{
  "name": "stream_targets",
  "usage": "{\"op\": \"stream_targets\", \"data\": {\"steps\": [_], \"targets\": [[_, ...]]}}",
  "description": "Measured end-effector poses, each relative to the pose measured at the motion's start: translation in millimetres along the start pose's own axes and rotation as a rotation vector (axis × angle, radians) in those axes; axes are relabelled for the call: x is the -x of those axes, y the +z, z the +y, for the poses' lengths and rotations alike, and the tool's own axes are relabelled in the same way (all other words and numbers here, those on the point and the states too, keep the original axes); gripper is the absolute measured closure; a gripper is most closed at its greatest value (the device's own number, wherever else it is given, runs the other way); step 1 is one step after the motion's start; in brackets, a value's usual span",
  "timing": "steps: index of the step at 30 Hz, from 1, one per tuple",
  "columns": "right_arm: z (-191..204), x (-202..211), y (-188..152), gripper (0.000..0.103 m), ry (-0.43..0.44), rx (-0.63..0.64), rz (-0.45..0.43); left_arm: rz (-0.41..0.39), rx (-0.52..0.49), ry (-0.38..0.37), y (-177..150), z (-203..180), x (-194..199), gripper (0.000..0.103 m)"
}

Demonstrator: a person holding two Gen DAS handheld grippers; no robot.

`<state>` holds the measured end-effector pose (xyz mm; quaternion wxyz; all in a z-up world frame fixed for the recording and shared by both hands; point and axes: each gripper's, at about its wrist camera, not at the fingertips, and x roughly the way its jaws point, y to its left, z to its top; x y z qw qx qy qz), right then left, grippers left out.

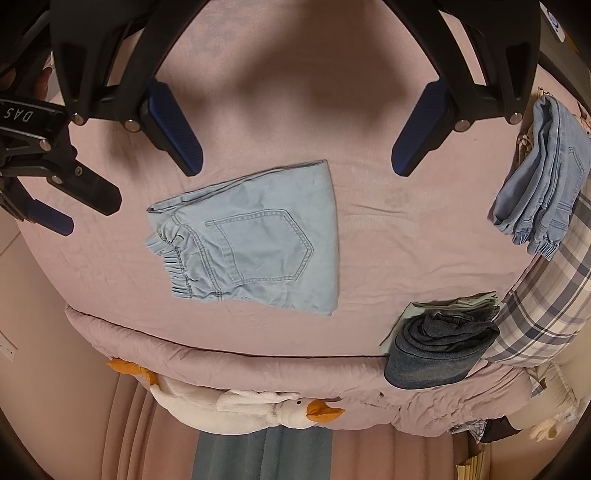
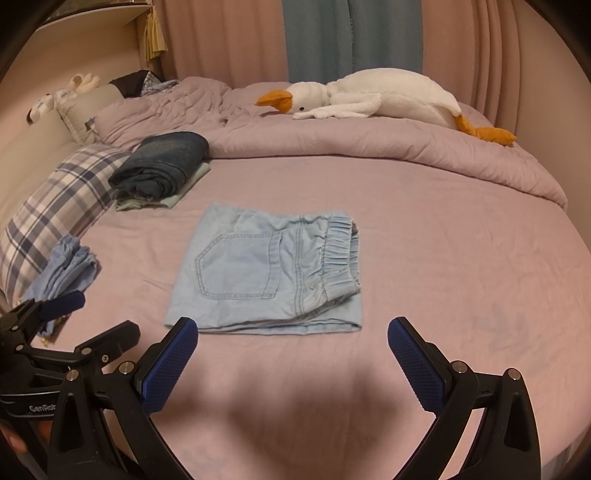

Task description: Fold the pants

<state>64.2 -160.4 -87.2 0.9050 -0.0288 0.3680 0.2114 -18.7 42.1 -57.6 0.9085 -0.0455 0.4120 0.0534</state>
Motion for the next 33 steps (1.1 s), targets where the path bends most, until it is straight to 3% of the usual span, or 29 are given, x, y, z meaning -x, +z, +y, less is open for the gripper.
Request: {"op": "stream_targets", "data": {"steps": [33], "targets": [[-1.5,-0.8,0.8,0.001,0.0,0.01,0.001,-0.003,0.0,0.002,-0.2,-1.9,-0.2,0.001]]}}
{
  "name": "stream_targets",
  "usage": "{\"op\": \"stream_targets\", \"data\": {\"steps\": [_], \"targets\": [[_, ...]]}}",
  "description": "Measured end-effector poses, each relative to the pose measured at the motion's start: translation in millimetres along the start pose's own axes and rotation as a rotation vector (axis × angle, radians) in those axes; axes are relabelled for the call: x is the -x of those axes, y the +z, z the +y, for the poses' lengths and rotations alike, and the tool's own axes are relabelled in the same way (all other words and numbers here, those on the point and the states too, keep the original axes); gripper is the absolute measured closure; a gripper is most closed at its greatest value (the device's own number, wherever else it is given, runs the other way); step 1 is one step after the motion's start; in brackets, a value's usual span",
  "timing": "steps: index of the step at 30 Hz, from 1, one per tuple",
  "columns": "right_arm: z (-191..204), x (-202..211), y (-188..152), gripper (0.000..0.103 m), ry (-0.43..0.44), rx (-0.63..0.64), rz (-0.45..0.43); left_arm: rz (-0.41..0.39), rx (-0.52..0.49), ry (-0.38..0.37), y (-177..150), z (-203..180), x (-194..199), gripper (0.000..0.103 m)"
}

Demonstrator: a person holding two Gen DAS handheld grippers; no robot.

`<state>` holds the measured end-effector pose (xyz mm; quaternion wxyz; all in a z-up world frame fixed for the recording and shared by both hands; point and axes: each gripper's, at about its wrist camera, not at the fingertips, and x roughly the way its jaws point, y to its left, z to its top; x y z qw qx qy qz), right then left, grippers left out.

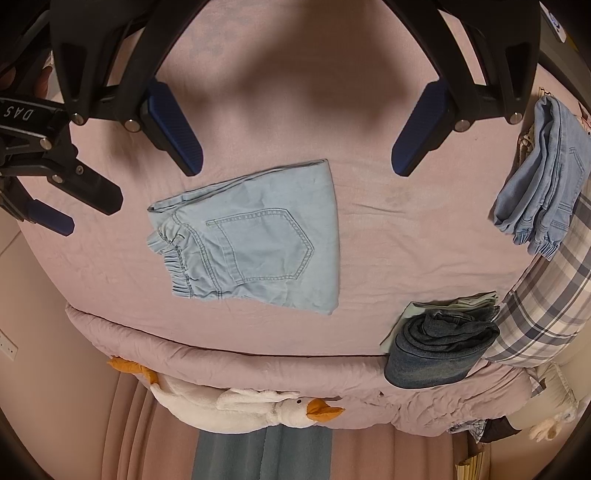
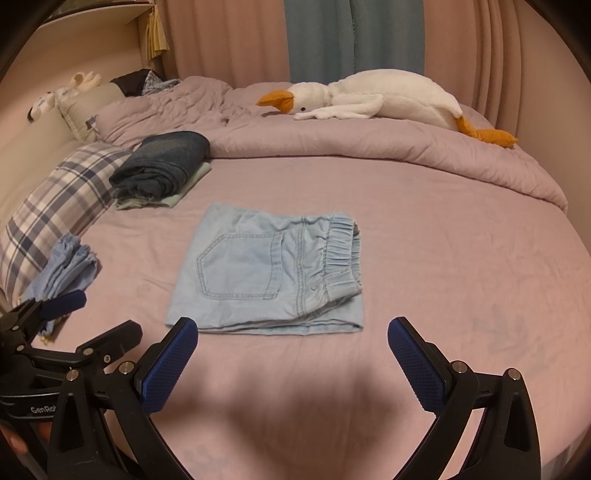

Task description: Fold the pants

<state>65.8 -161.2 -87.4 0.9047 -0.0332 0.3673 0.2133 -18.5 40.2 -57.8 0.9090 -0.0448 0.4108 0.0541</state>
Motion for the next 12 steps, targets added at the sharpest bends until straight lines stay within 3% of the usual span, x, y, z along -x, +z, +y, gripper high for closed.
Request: {"op": "stream_targets", "data": {"steps": [12], "targets": [[0.4,0.4,-0.1,0.001,-0.001,-0.001,-0.001,-0.005,0.003,-0.002,1.3,1.3,1.0,0.001]]}}
